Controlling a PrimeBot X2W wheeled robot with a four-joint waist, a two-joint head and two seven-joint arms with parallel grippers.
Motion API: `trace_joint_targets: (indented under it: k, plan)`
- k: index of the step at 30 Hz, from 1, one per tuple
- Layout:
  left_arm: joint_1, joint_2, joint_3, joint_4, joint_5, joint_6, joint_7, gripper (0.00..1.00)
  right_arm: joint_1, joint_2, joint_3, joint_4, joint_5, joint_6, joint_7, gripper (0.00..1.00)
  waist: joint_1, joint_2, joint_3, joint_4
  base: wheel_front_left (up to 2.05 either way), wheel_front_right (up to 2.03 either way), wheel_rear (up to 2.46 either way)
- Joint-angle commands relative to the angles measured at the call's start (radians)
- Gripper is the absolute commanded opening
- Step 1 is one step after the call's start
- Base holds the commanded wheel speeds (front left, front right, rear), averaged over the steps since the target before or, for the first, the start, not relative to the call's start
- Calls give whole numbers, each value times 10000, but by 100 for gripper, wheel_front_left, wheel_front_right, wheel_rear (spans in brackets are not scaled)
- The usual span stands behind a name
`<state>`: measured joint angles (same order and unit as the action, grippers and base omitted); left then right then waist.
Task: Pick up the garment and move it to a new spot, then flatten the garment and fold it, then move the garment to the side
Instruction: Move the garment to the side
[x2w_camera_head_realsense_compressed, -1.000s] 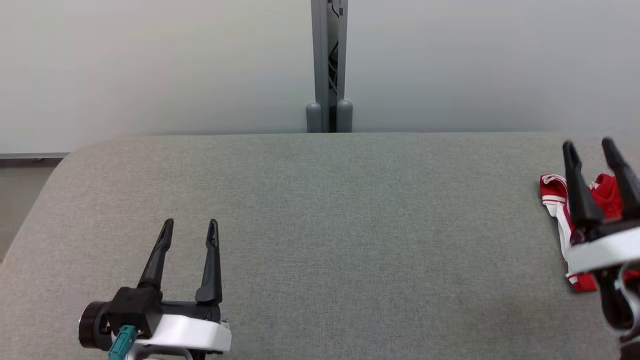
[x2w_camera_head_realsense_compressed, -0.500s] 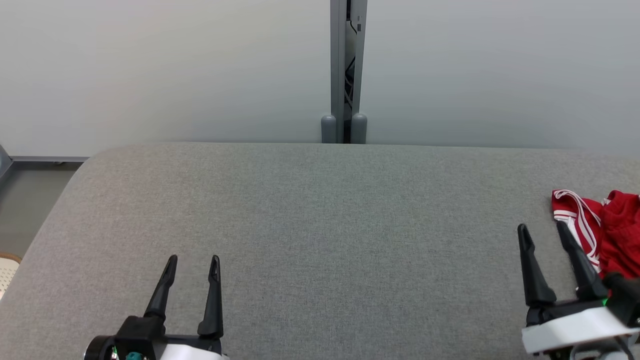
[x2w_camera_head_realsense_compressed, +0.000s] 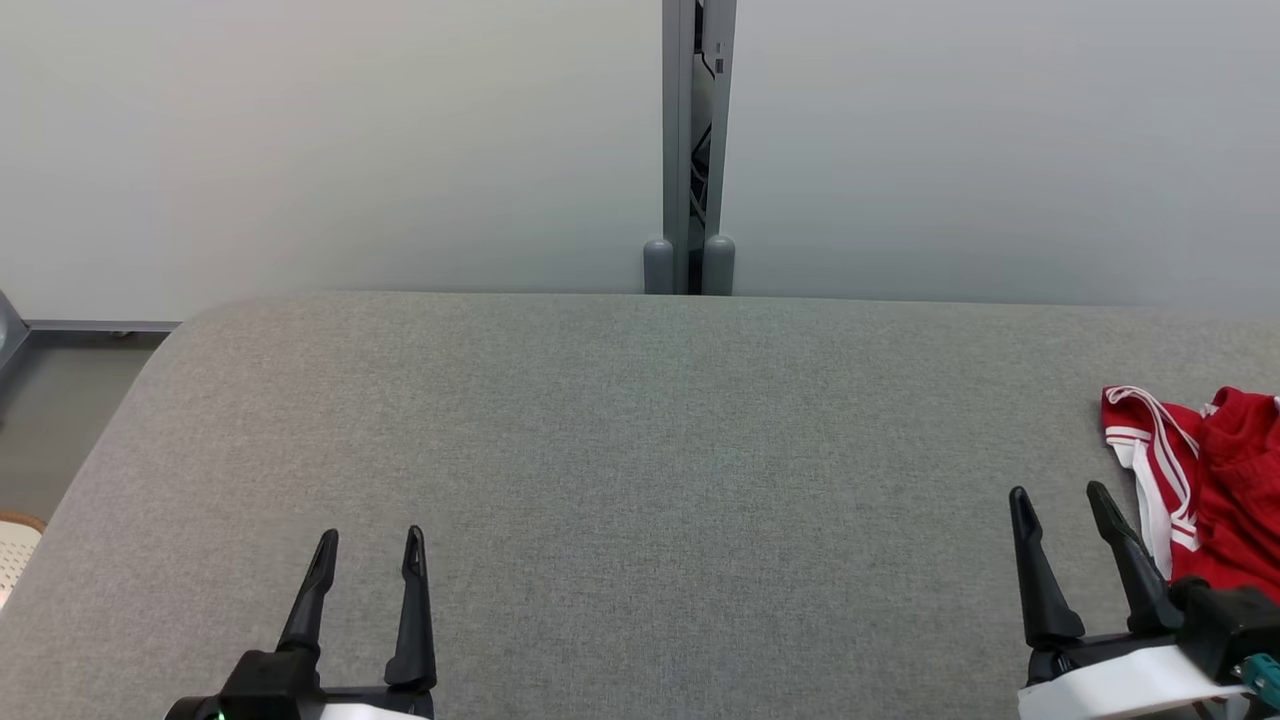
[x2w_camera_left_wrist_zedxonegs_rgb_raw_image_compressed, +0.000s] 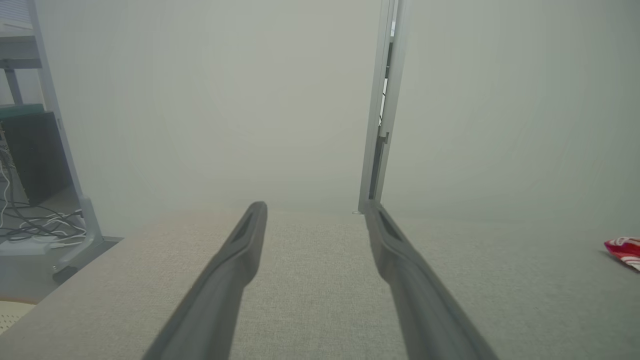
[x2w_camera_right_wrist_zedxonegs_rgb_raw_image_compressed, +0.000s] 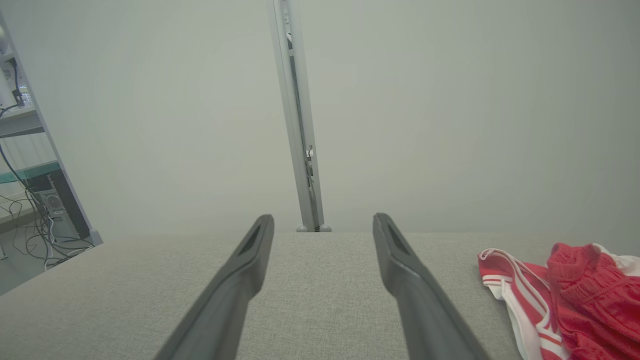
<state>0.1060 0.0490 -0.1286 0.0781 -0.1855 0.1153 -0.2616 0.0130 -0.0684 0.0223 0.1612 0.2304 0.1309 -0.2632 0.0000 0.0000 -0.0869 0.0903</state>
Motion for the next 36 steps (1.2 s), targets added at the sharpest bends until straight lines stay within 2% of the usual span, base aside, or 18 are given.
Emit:
trace_joint_targets:
  k: [1,14,19,26,36]
  plan:
    - [66,44,16,-12,-18,27,-32,100,8,13,-58,-29,-40,-5,-17,100,0,0,-10,9,0,0,0]
    - [96,43,-81,78,-167,-148,-32,100,95,79,-134,53,-251,-5,-17,100,0,0,-15,-6,0,0,0]
    - [-4,44,-188,163,-99,-527,-32,100,-6,90,-91,81,-325,-5,-18,100,0,0,11,-62,0,0,0]
    - [19,44,-203,134,-401,-721,-32,100,-43,95,-126,151,-432,-5,-18,100,0,0,-7,-94,0,0,0]
    - [-48,46,-184,228,-450,-738,-32,100,-52,64,73,163,-642,-6,-18,100,0,0,23,-115,0,0,0]
